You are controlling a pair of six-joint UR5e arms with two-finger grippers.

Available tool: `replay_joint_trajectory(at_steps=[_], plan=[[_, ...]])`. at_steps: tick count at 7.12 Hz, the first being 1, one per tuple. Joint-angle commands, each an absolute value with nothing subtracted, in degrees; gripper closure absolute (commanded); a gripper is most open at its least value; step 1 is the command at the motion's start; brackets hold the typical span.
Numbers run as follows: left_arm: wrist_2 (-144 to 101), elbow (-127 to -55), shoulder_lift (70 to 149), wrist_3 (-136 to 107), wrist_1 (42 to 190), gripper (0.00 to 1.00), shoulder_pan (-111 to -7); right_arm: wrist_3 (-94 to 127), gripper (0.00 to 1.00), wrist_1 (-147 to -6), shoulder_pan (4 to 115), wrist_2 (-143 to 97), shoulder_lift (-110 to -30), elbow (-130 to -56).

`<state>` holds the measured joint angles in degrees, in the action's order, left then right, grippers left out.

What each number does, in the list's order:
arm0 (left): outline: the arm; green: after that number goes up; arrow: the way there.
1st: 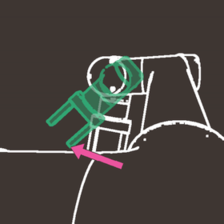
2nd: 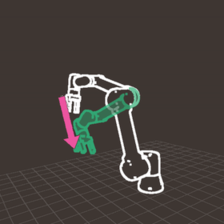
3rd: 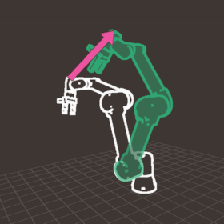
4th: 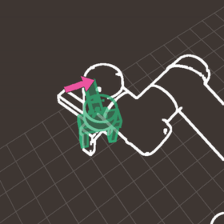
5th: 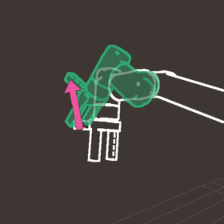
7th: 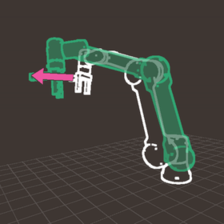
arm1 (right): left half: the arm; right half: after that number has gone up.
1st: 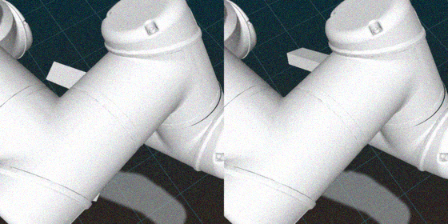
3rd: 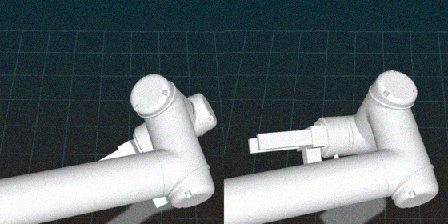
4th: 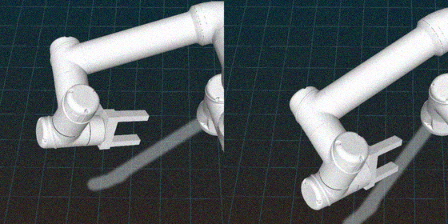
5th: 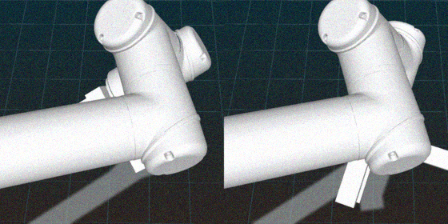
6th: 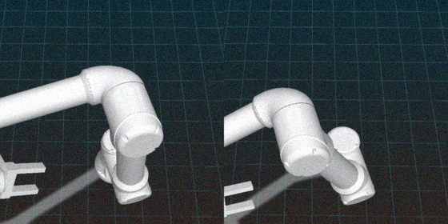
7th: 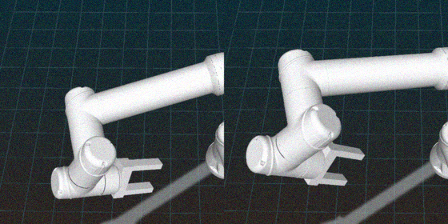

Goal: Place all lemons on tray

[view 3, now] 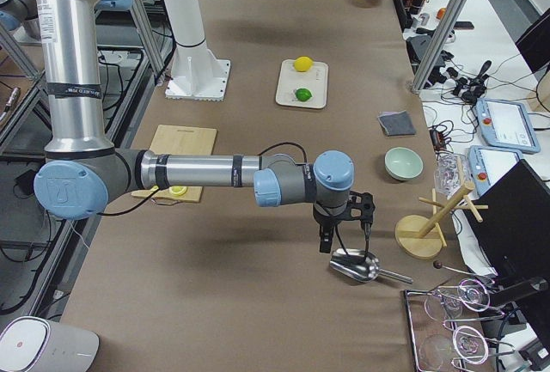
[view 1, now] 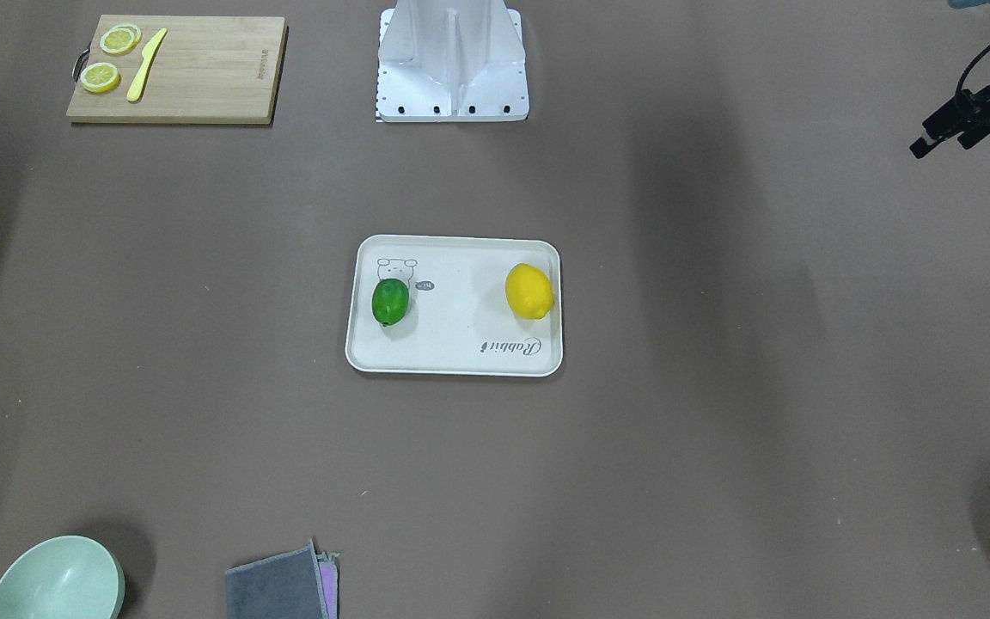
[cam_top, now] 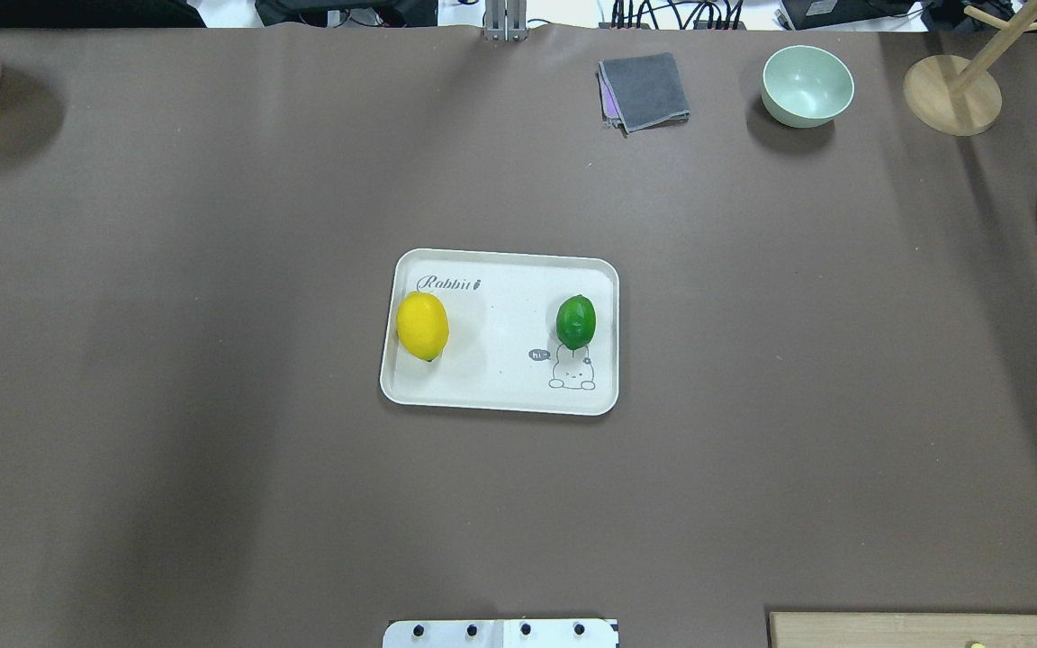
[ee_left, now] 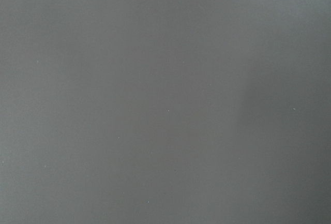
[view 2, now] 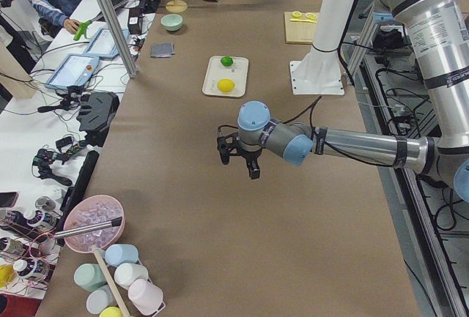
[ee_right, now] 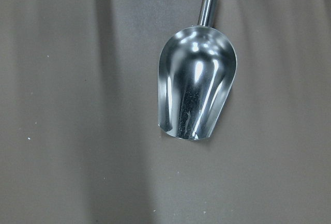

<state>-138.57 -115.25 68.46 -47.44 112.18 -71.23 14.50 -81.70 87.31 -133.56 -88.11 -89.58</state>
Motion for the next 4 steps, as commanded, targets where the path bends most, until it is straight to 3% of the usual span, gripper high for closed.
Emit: replay_joint_trajectory(at_steps=[1, 4], plan=[[-138.2, -112.8, 69.3, -43.6, 111.8, 0.02, -72.6, 14.6, 0.01, -81.8, 87.1, -133.6, -88.1, -89.8], [-141.8, -106.1, 80.0, -42.3, 107.5, 0.02, -75.2, 14.6, 0.01, -81.8, 86.9, -133.7, -88.2, -89.9]])
